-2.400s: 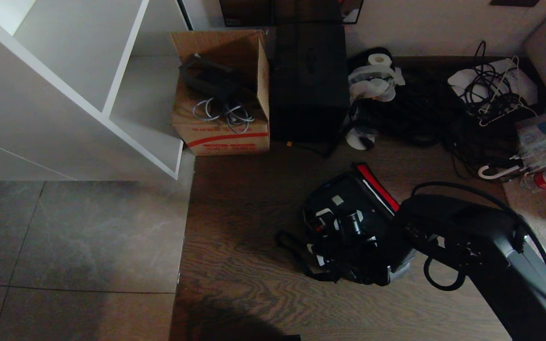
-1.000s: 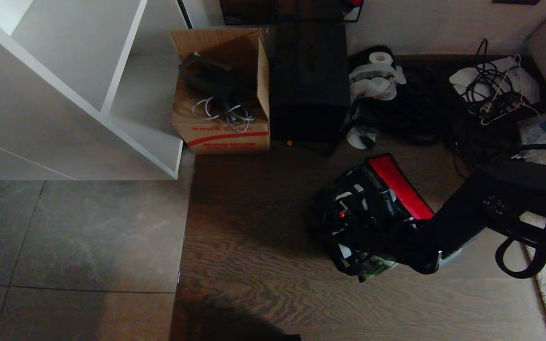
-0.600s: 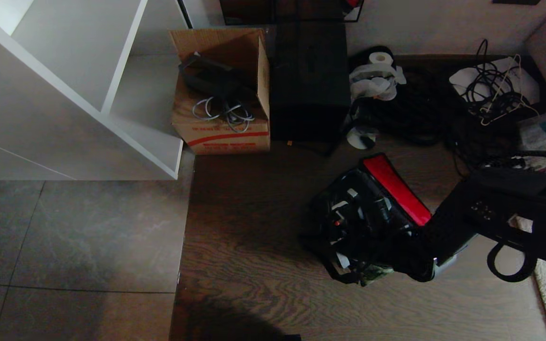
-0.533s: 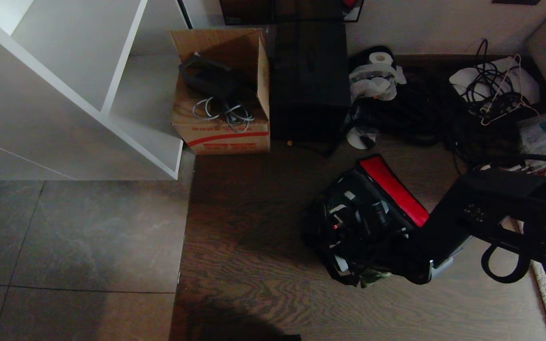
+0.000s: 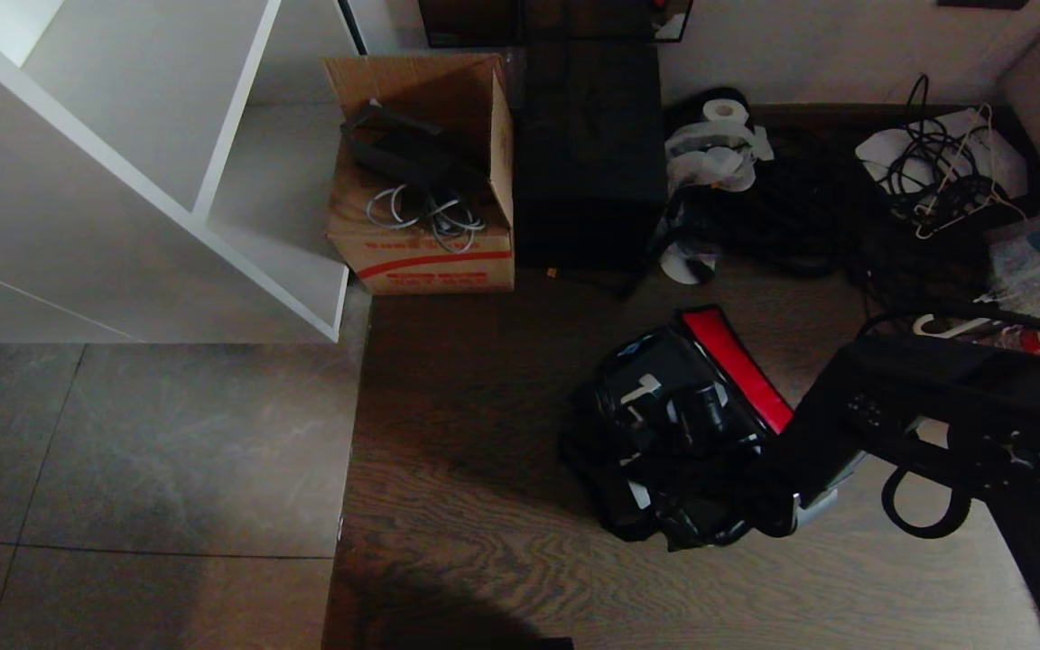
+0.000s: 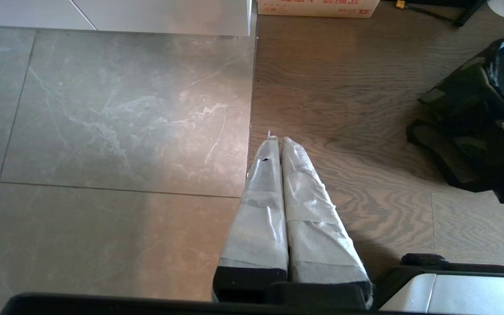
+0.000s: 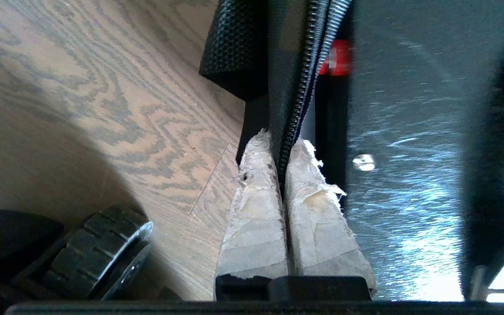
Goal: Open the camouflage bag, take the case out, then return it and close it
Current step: Close the top of the storage box
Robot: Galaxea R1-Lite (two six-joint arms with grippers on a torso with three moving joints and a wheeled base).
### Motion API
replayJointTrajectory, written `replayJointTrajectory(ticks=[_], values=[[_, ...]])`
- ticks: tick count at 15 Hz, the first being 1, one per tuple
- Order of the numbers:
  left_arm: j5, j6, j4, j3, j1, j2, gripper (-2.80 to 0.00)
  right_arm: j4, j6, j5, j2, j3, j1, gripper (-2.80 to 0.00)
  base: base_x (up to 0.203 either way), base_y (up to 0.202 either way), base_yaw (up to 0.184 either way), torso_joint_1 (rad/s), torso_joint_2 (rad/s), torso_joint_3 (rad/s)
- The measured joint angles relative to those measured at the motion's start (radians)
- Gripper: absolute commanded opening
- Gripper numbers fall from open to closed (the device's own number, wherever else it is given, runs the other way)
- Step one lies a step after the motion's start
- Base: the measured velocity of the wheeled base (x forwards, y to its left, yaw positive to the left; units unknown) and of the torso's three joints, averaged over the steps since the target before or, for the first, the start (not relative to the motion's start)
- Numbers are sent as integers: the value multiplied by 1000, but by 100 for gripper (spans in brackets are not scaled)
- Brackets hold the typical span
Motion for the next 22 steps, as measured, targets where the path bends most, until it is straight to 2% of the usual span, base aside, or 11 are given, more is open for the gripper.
replayJointTrajectory(ticks=[9, 10, 13, 18, 22], values=[[0, 0, 0, 0, 0, 0, -280, -88, 3, 2, 16, -13, -12, -280, 0, 0, 0, 0, 0, 0], [0, 0, 0, 0, 0, 0, -280, -89, 0, 0, 15, -15, -17, 0, 0, 0, 0, 0, 0, 0], [0, 0, 0, 0, 0, 0, -280, -67, -9, 12, 14, -7, -21, 0, 0, 0, 0, 0, 0, 0], [0, 0, 0, 0, 0, 0, -280, -50, 37, 10, 5, -1, -21, 0, 0, 0, 0, 0, 0, 0], [0, 0, -1, 0, 0, 0, -280, -4, 39, 22, -46, -5, -40, 0, 0, 0, 0, 0, 0, 0]])
